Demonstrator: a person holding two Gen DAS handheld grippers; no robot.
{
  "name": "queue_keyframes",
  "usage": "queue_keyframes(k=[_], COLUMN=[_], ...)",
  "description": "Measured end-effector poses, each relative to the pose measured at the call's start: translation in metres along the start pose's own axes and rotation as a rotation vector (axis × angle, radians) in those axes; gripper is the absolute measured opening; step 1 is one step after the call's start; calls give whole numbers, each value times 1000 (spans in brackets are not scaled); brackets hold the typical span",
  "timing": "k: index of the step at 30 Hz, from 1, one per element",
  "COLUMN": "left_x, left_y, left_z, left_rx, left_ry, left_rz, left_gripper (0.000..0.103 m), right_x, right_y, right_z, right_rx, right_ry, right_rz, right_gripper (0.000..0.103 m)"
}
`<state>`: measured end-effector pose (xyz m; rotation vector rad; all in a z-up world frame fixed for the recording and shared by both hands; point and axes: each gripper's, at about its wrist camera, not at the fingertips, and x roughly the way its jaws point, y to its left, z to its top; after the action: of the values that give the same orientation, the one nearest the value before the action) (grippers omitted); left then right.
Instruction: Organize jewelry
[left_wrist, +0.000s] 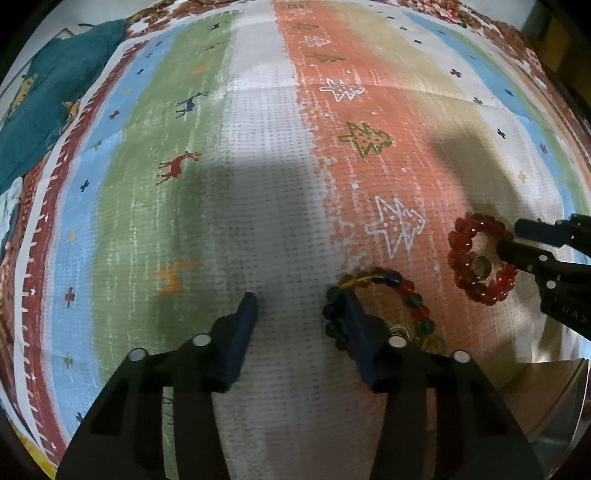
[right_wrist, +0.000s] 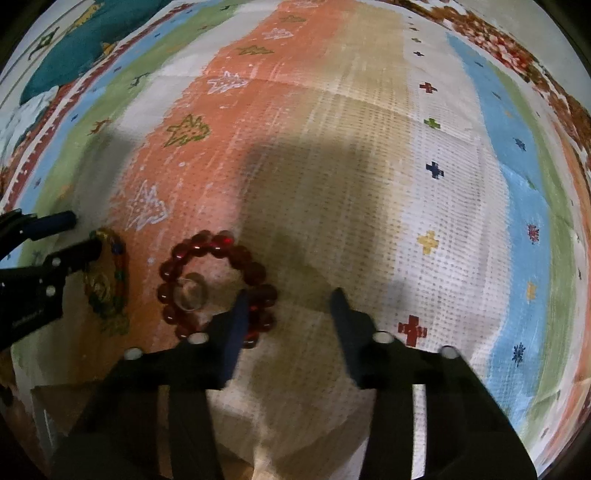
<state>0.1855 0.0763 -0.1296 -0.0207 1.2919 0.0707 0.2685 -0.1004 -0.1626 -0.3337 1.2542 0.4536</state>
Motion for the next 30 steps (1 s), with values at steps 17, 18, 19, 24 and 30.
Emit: queue_keyframes(k=[17, 18, 19, 24, 30], left_x=[-16, -19, -23, -41, -57], left_y=[-10, -11, -13, -17, -21], left_z=[1, 0, 0, 1, 1], left_rx=[15, 17, 19, 21, 33], left_ry=[-20, -25, -34, -71, -104], left_rz=[-104, -107, -112, -139, -162], left_gripper=[9, 9, 9, 9, 9], right_x=[-14, -17, -21, -39, -55], right_y=[-10, -10, -10, -6, -1], right_z=[-11, -11, -11, -13, -17], right_rx=[-2, 1, 2, 6, 1], right_ry=[-4, -10, -19, -55, -87], right_rz=[7, 9, 16, 41, 63], right_gripper=[14, 14, 14, 14, 14])
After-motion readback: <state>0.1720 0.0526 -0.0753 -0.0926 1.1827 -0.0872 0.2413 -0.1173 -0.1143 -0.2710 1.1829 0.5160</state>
